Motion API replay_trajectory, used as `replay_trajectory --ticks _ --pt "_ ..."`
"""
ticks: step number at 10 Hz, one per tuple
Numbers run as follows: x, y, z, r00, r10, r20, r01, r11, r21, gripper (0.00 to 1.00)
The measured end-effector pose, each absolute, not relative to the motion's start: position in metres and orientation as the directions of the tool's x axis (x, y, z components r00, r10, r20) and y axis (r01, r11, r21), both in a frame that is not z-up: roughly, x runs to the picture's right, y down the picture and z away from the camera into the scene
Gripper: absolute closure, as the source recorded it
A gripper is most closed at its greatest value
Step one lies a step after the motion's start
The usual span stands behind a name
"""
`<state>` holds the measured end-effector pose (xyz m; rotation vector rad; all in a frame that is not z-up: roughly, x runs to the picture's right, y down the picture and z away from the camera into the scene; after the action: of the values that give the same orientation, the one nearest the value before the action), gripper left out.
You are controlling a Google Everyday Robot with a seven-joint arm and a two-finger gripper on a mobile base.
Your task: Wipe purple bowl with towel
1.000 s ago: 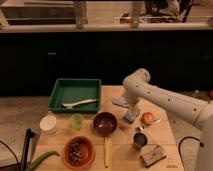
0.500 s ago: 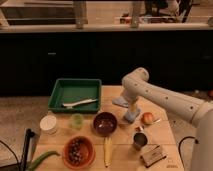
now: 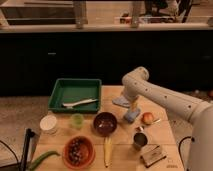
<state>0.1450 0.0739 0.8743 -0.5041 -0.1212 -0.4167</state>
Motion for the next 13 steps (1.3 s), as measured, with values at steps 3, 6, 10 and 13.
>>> replay_trajectory --ticks 3,6,10,13 --pt "0.136 0.066 0.882 0.927 -0.315 0.204 0.375 0.811 -0.449 0.2" --pt "0.129 0.061 0.891 0.95 -0.246 0.191 0.308 0.831 -0.464 0.2" --pt "0.129 0.057 0.904 0.973 -0.149 0.176 0.217 0.848 -0.484 0.2" --pt "0.127 0.053 0.912 0.983 -0.068 0.172 0.146 0.856 -0.496 0.2"
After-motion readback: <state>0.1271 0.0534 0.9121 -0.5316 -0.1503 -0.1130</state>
